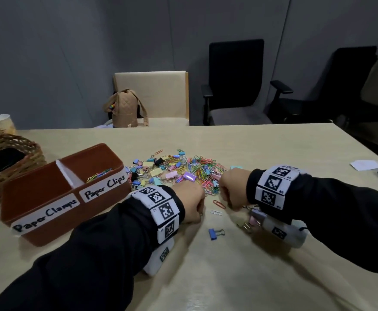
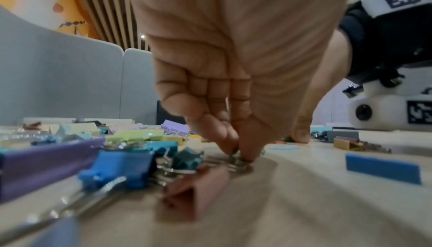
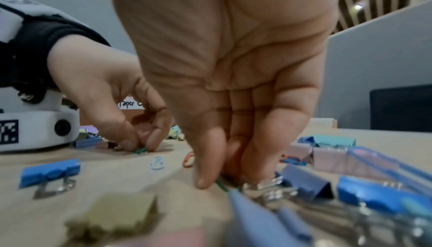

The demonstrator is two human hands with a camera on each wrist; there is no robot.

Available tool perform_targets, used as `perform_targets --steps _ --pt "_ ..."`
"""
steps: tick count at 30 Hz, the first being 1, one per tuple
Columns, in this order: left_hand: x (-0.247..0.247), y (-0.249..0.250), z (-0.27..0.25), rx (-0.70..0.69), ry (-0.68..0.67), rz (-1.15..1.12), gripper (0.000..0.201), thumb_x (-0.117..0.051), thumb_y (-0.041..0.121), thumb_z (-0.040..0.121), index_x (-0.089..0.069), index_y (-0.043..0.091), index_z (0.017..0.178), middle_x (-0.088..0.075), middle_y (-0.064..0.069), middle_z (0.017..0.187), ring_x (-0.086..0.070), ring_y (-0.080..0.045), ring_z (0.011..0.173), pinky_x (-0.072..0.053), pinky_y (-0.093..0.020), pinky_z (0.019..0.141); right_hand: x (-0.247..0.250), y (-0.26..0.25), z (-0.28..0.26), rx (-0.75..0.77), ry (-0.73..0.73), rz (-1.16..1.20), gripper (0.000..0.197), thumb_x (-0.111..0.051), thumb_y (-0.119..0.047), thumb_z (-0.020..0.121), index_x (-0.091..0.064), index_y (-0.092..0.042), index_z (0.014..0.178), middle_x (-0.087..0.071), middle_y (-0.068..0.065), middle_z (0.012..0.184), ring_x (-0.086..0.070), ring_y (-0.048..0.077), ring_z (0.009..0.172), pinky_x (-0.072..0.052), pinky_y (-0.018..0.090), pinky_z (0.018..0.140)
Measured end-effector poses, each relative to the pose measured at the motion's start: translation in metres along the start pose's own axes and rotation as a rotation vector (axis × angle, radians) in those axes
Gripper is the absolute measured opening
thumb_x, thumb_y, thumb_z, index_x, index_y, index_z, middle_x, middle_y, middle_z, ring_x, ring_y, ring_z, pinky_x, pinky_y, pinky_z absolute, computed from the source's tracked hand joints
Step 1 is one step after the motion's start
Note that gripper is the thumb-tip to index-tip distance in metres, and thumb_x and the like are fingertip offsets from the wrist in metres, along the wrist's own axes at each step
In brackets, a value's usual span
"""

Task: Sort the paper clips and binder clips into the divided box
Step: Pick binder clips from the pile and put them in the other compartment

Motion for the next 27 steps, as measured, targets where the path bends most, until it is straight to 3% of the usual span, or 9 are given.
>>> perform_targets --steps 4,7,9,11,14,16,21,24,27 --pt "0.001 0.003 0.002 0.009 0.067 -0.019 0.014 -0.058 0.023 0.082 -0.05 0.02 0.07 -0.05 0.004 0.07 -0.051 -0.021 0.076 -0.04 -0.026 0.062 -0.004 -0.001 0.001 -0.017 -0.019 0.023 0.025 -0.065 -0.013 0.077 -0.07 -0.008 0.101 -0.064 0.005 0.088 -0.057 0.019 0.077 -0.047 0.026 0.067" --pt "0.008 0.008 0.004 0.005 0.108 -0.098 0.015 -0.061 0.019 0.081 -0.049 0.023 0.073 -0.045 0.01 0.067 -0.049 -0.015 0.074 -0.034 -0.022 0.056 -0.006 -0.003 -0.001 0.006 -0.008 -0.013 0.025 -0.063 -0.015 0.078 -0.071 -0.01 0.101 -0.061 0.003 0.085 -0.055 0.018 0.075 -0.046 0.025 0.066" --pt "0.012 0.012 0.008 -0.013 0.082 -0.123 0.008 -0.059 0.014 0.083 -0.056 0.019 0.089 -0.051 0.009 0.076 -0.053 -0.018 0.081 -0.037 -0.023 0.061 -0.006 -0.003 -0.001 0.018 0.018 -0.005 0.022 -0.063 -0.014 0.078 -0.071 -0.009 0.098 -0.066 0.004 0.088 -0.057 0.019 0.076 -0.049 0.026 0.069" --pt "0.013 0.015 0.012 0.004 0.049 -0.135 0.022 -0.051 0.009 0.086 -0.059 0.017 0.105 -0.059 0.0 0.093 -0.057 -0.022 0.095 -0.038 -0.024 0.068 0.0 0.007 -0.002 -0.007 0.075 0.112 0.011 -0.064 -0.011 0.077 -0.07 -0.009 0.086 -0.069 0.005 0.087 -0.061 0.02 0.078 -0.05 0.026 0.069" --pt "0.013 0.022 0.017 0.025 0.067 -0.104 0.023 -0.046 0.008 0.089 -0.064 0.011 0.103 -0.065 -0.009 0.105 -0.059 -0.028 0.1 -0.043 -0.028 0.072 0.02 0.041 -0.01 -0.055 0.196 0.341 0.016 -0.061 -0.008 0.079 -0.058 -0.019 0.069 -0.062 -0.003 0.066 -0.057 0.016 0.067 -0.045 0.023 0.058" --pt "0.013 0.024 0.022 0.01 0.091 -0.082 0.026 -0.042 0.013 0.091 -0.065 0.006 0.103 -0.065 -0.013 0.106 -0.059 -0.03 0.099 -0.046 -0.031 0.076 0.026 0.065 -0.014 -0.086 0.216 0.527 0.019 -0.052 -0.002 0.081 -0.052 -0.018 0.071 -0.063 -0.003 0.063 -0.057 0.013 0.058 -0.043 0.021 0.052" --pt "0.013 0.027 0.026 -0.047 0.027 0.034 0.033 -0.065 0.032 0.084 -0.067 0.022 0.116 -0.064 0.002 0.115 -0.058 -0.018 0.108 -0.048 -0.027 0.084 0.018 0.094 -0.015 -0.193 0.205 0.681 0.03 -0.037 0.005 0.083 -0.053 -0.018 0.072 -0.054 0.0 0.066 -0.044 0.014 0.06 -0.035 0.024 0.053" --pt "0.018 0.028 0.032 -0.052 0.003 0.113 0.025 -0.07 0.029 0.083 -0.072 0.02 0.106 -0.067 0.002 0.109 -0.06 -0.019 0.103 -0.047 -0.027 0.078 0.009 0.1 -0.013 -0.267 0.203 0.579 0.018 -0.051 -0.017 0.091 -0.063 -0.012 0.079 -0.059 0.003 0.079 -0.053 0.018 0.075 -0.038 0.025 0.059" --pt "0.018 0.029 0.037 -0.074 0.011 0.107 0.016 -0.069 0.024 0.084 -0.075 0.015 0.095 -0.07 0.0 0.096 -0.064 -0.018 0.093 -0.05 -0.027 0.075 -0.002 0.102 -0.009 -0.312 0.096 0.343 0.038 -0.068 -0.045 0.082 -0.071 -0.007 0.09 -0.065 0.004 0.082 -0.058 0.02 0.076 -0.045 0.028 0.066"
Point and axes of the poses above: each hand's wrist, its own z-axis towards the middle knuckle, its own x-axis out of the back of the hand, y = z × x, the point moved 5 cm from there along z, towards the middle knuckle
